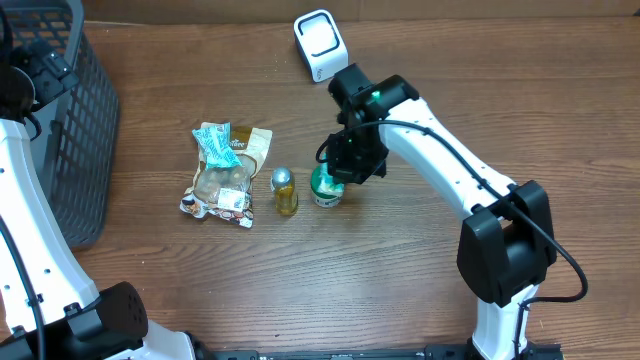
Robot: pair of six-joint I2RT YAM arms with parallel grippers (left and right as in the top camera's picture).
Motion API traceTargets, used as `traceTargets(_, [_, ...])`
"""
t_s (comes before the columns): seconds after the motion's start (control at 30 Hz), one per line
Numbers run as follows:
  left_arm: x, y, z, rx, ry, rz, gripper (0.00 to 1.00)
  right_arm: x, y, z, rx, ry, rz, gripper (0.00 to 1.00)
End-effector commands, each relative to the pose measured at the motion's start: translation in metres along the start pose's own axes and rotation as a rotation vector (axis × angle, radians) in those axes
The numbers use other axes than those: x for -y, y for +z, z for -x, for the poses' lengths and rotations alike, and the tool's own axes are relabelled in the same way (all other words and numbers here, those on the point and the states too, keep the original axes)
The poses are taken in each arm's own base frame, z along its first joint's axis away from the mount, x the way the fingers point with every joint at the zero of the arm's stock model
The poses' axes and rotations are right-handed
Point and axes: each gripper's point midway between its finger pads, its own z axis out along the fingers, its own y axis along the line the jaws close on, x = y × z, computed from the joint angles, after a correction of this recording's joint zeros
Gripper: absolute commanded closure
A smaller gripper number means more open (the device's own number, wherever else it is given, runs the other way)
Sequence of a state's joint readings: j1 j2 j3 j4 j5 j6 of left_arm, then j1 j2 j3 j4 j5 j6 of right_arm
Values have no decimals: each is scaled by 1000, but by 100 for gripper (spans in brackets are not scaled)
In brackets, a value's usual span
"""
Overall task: Scan the item barcode
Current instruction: 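Shift the right gripper from the Kleenex pack over the green-lidded jar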
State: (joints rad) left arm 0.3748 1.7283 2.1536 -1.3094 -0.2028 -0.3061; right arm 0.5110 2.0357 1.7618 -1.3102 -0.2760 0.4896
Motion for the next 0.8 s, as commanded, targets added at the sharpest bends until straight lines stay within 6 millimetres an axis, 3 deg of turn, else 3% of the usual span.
traceTargets(0.0, [-1, 0, 3, 8, 14, 2, 0, 9, -31, 22, 81, -24, 25, 96])
traceTargets(0.1, [-1, 0, 3, 8, 14, 2, 0, 28, -42, 30, 89, -4, 24, 96])
traceTargets(0.23, [-1, 0, 3, 8, 14, 2, 0, 49, -42, 32, 79, -4, -11, 96])
traceTargets(0.43, [-1, 0, 3, 8, 14, 2, 0, 79, -29, 33, 90, 4, -158, 96])
traceTargets(0.77, [-1, 0, 3, 8, 14, 2, 0, 96, 11, 27, 65, 11, -177, 96])
